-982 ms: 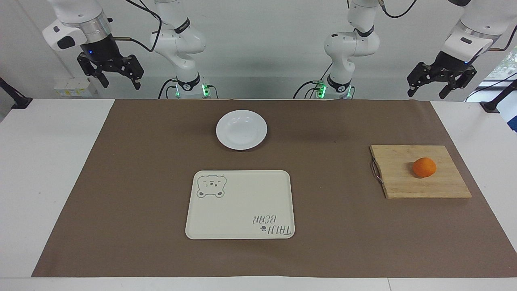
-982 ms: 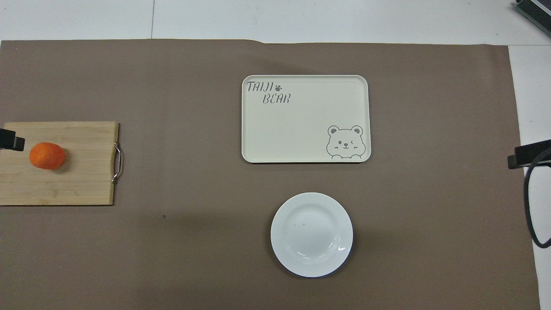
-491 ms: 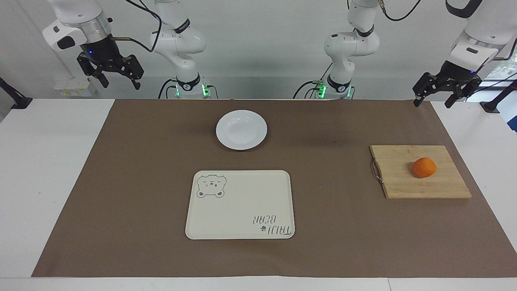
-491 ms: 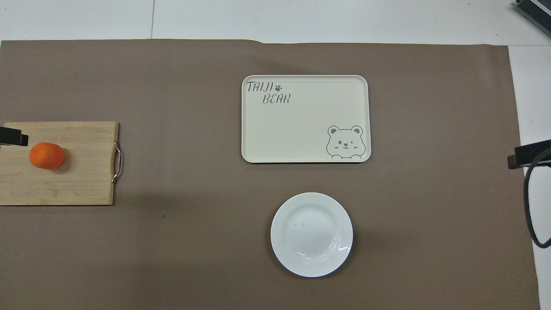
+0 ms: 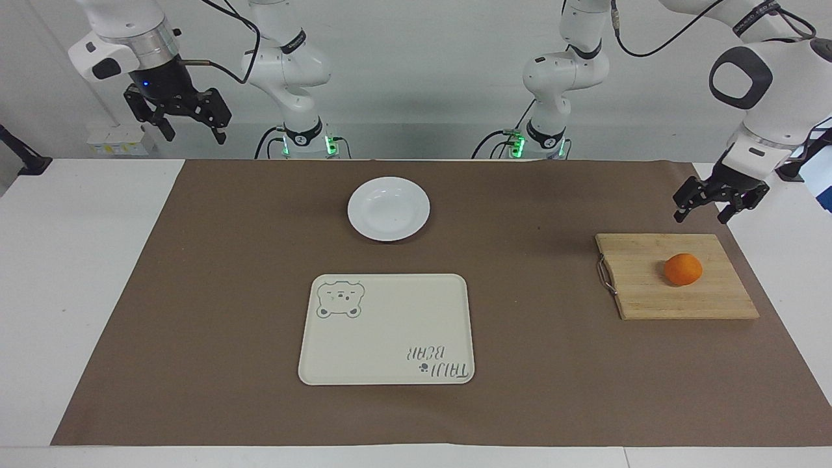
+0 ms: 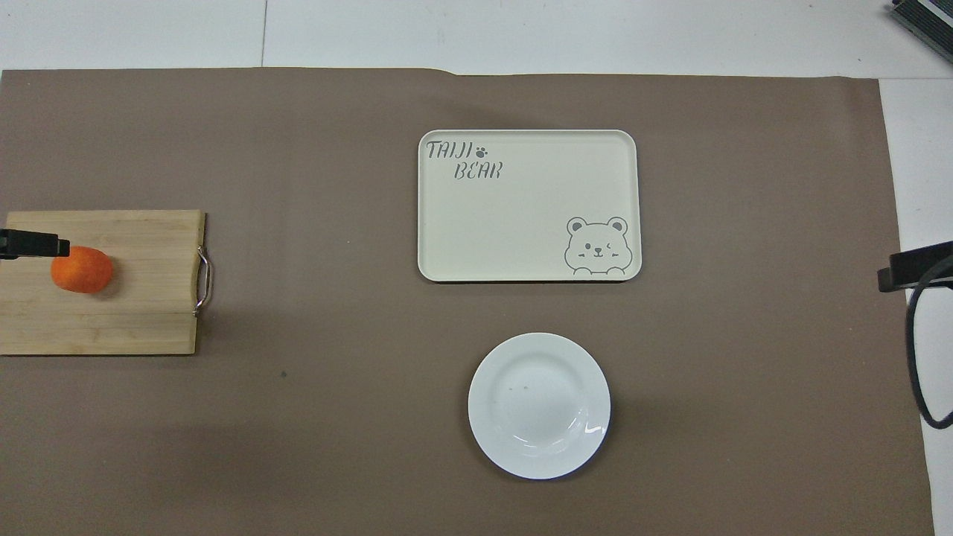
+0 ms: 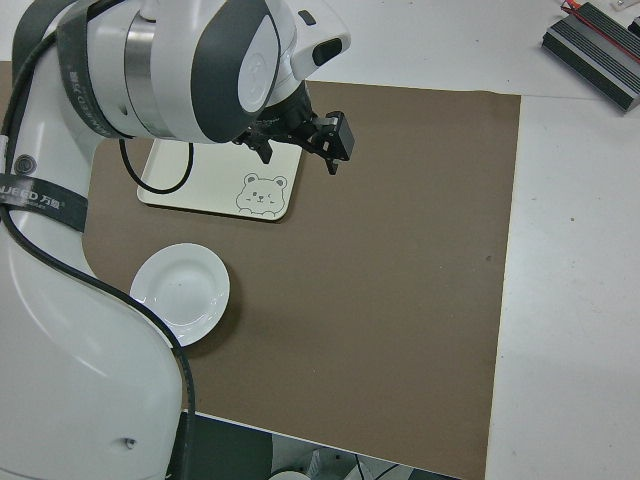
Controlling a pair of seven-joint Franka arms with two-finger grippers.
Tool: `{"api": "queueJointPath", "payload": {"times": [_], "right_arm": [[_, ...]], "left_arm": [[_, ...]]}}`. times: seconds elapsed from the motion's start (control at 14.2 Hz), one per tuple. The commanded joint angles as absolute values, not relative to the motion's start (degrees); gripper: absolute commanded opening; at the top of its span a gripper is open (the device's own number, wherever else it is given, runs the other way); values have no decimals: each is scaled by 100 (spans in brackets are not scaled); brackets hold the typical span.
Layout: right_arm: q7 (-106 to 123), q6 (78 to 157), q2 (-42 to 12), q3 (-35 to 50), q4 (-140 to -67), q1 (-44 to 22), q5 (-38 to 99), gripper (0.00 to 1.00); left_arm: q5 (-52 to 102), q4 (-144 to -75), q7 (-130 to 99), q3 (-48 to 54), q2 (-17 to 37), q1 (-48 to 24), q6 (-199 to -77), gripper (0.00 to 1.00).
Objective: Place orange and plate with both arms
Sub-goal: 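Close the left gripper on the orange and lift it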
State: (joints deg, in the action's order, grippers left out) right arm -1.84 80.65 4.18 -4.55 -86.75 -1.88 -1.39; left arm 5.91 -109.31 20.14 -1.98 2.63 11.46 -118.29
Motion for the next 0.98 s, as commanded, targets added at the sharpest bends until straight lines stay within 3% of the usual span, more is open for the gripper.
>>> {"api": "queueJointPath", "payload": {"times": [0.0, 0.56, 0.91], "right_arm": [[-44, 8077, 536, -431, -8798, -141, -141, 100], [-44, 8077, 536, -431, -8798, -141, -141, 100], [-44, 8077, 536, -431, -8798, -141, -141, 100]], "left_arm": [[694, -11021, 2337, -149, 806, 1335, -12417, 100], [694, -11276, 2522, -149, 1598, 1494, -13279, 100], [694, -11382, 2514, -149, 1626, 1477, -13254, 100]]}}
